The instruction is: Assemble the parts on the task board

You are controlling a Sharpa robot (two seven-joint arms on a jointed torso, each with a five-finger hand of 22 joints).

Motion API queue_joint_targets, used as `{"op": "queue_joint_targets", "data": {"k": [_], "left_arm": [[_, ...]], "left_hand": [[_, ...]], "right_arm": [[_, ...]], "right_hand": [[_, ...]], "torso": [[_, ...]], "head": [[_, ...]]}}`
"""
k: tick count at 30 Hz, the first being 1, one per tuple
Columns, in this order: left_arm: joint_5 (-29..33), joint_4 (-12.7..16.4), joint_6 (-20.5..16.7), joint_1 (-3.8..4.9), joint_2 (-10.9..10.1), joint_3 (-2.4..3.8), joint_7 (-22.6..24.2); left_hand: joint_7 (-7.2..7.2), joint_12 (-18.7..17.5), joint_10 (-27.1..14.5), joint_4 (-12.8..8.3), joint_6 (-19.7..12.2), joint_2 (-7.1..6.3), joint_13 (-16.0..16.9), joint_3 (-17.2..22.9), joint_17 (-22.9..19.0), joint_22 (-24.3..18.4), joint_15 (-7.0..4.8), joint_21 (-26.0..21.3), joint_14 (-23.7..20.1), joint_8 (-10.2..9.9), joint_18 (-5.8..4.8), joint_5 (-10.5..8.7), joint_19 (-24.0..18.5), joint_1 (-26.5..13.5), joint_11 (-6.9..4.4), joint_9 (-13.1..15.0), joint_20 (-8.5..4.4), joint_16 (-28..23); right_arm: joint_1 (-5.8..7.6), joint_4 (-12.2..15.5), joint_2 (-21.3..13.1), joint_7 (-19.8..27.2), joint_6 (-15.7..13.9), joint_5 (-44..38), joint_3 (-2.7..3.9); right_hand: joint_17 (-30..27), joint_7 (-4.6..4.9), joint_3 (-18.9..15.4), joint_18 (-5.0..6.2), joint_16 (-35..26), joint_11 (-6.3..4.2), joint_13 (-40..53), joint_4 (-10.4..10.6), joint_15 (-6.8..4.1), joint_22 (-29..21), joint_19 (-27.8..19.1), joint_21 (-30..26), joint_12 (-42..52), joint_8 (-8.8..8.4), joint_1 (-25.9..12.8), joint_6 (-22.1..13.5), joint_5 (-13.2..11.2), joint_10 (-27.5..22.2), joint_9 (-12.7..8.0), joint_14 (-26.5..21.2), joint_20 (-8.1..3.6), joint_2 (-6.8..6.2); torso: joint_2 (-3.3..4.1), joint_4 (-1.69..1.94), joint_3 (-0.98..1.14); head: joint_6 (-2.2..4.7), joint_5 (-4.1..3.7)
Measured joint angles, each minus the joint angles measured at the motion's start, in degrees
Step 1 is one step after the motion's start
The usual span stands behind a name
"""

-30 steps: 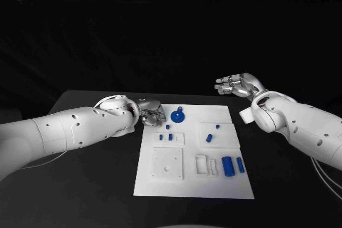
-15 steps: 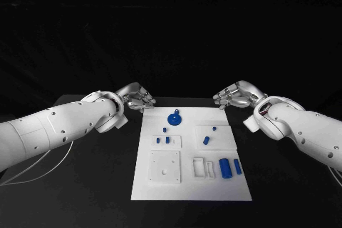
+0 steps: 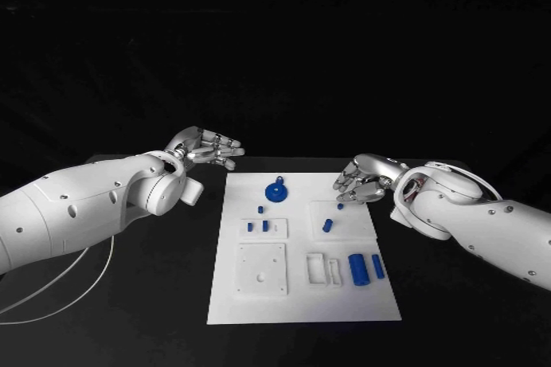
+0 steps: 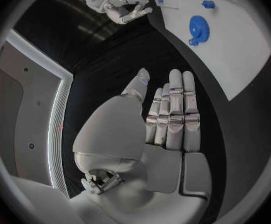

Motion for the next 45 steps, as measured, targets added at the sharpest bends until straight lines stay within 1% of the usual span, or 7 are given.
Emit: {"op": "queue_joint_targets", "data": {"k": [2, 7, 13, 18, 23, 36, 45], "left_arm": [[1.94, 0.63, 0.11, 0.0, -0.2, 0.0, 0.44], [3.35, 1.76, 0.36, 0.0, -0.51, 0.01, 1.36], [3.49, 2.48, 0.51, 0.0, -0.6, 0.02, 2.24], [3.49, 2.65, 0.57, 0.0, -0.62, 0.02, 2.63], [3.49, 2.69, 0.62, 0.0, -0.65, 0.02, 2.87], [3.47, 2.8, 0.87, 0.0, -0.67, 0.02, 2.97], [3.47, 2.82, 1.15, 0.0, -0.67, 0.02, 2.94]], "left_hand": [[0.0, 0.0, -0.13, -0.25, 0.0, 0.55, 0.0, -1.2, 1.62, -4.26, 0.0, 0.0, 1.13, 0.0, -0.91, 0.0, 1.03, -0.1, 0.13, 0.0, 0.01, -2.39], [0.01, 0.0, -0.3, 0.86, 0.01, -0.14, 0.0, -3.81, 2.68, -8.41, -0.04, 0.0, 1.17, 0.0, -0.9, 0.51, 1.35, -0.79, 0.3, 0.0, 0.31, -2.59], [0.22, 0.0, -0.5, 1.51, -0.19, -0.14, 0.0, -4.45, 2.9, -13.1, 0.28, 0.0, 0.85, 0.0, -0.91, 0.51, 1.94, -0.79, 0.51, 0.0, 0.5, -2.59], [0.22, 0.0, -0.5, 1.62, -0.19, -0.14, 0.0, -4.56, 2.9, -15.99, 0.48, 0.0, 0.65, 0.0, -0.91, 0.51, 2.35, -0.79, 0.51, 0.0, 0.51, -2.59], [0.22, 0.0, -0.71, 1.62, -0.19, -0.14, 0.0, -4.56, 2.9, -17.3, 0.48, 0.0, 0.65, 0.0, -0.91, 0.51, 2.35, -0.79, 0.72, 0.0, 0.51, -2.59], [0.22, 0.0, -0.71, 1.62, -0.18, 0.09, 0.0, -4.56, 2.95, -18.03, 0.48, 0.0, 0.64, 0.0, -0.9, 0.51, 2.55, -1.02, 0.72, 0.01, 0.72, -2.59], [0.22, 0.0, -0.7, 1.77, -0.18, 0.09, -0.01, -4.71, 2.94, -18.26, 0.48, 0.0, 0.64, 0.0, -0.9, 0.51, 2.76, -1.02, 0.72, 0.01, 0.51, -2.59]], "right_arm": [[-0.29, 0.46, 0.0, -1.52, 0.39, -3.12, -0.01], [-0.9, 1.04, 0.03, -4.25, 1.01, -8.52, -0.14], [-1.44, 1.54, 0.14, -6.46, 1.59, -12.52, -0.57], [-1.93, 1.66, 0.38, -7.34, 1.69, -14.03, -0.78], [-2.26, 1.64, 0.92, -7.74, 1.69, -14.89, -0.85], [-2.78, 0.37, 2.26, -7.82, 1.27, -15.73, -0.87], [-2.9, -0.25, 2.84, -7.94, 0.6, -16.0, -0.83]], "right_hand": [[4.84, -0.05, 2.38, 0.07, 3.39, -0.24, 0.0, 1.08, -0.24, 2.15, 0.06, 2.18, 0.0, 0.0, -0.59, 0.23, -0.75, 0.24, -0.1, -0.23, -0.06, -1.0], [8.27, -0.05, 3.66, 0.43, 8.15, -0.24, 0.0, 2.37, -0.04, 4.14, 2.77, 4.32, 0.0, 0.0, -0.62, 0.24, -1.5, 0.24, -0.1, 0.0, 0.15, -1.79], [7.31, -0.05, 4.73, 0.46, 13.66, -0.23, 0.0, 3.83, 0.39, 6.6, 3.46, 5.25, 0.0, 0.0, 0.05, 0.24, -2.63, 0.23, -0.1, -0.02, 0.23, -3.15], [5.82, -0.05, 5.51, 0.45, 15.51, -0.23, 0.0, 4.61, 0.4, 8.03, 3.46, 5.25, 0.0, 0.0, 0.16, 0.24, -2.79, 0.23, -0.1, -0.03, 0.23, -3.26], [5.43, -0.05, 6.68, 0.44, 17.63, -0.73, 0.0, 4.6, 0.4, 9.82, 3.46, 6.76, 0.0, 0.0, 0.16, 0.23, -3.01, 0.73, -0.06, -0.04, 0.23, -3.26], [2.85, -0.29, 9.97, 0.4, 20.52, -0.93, 0.02, 4.73, 0.37, 15.09, 2.9, 7.36, 0.01, -0.04, 0.16, 0.46, -4.12, 1.35, 0.02, -0.44, 0.15, -3.26], [2.65, -0.56, 12.69, 0.32, 21.54, -1.46, 0.14, 5.02, -0.1, 17.15, 2.67, 7.09, 0.06, -0.04, 0.73, 1.97, -6.72, 2.92, 0.09, -0.9, -0.08, -2.69]], "torso": [[0.0, 0.03, -0.03], [0.01, 0.08, -0.07], [0.03, 0.12, -0.07], [0.03, 0.1, -0.03], [0.05, 0.09, 0.04], [0.06, 0.06, 0.05], [0.06, 0.04, 0.05]], "head": [[0.0, -0.14], [0.04, -0.31], [0.04, -0.57], [0.0, -0.59], [-0.13, -0.51], [-0.32, -0.35], [-0.35, -0.32]]}}
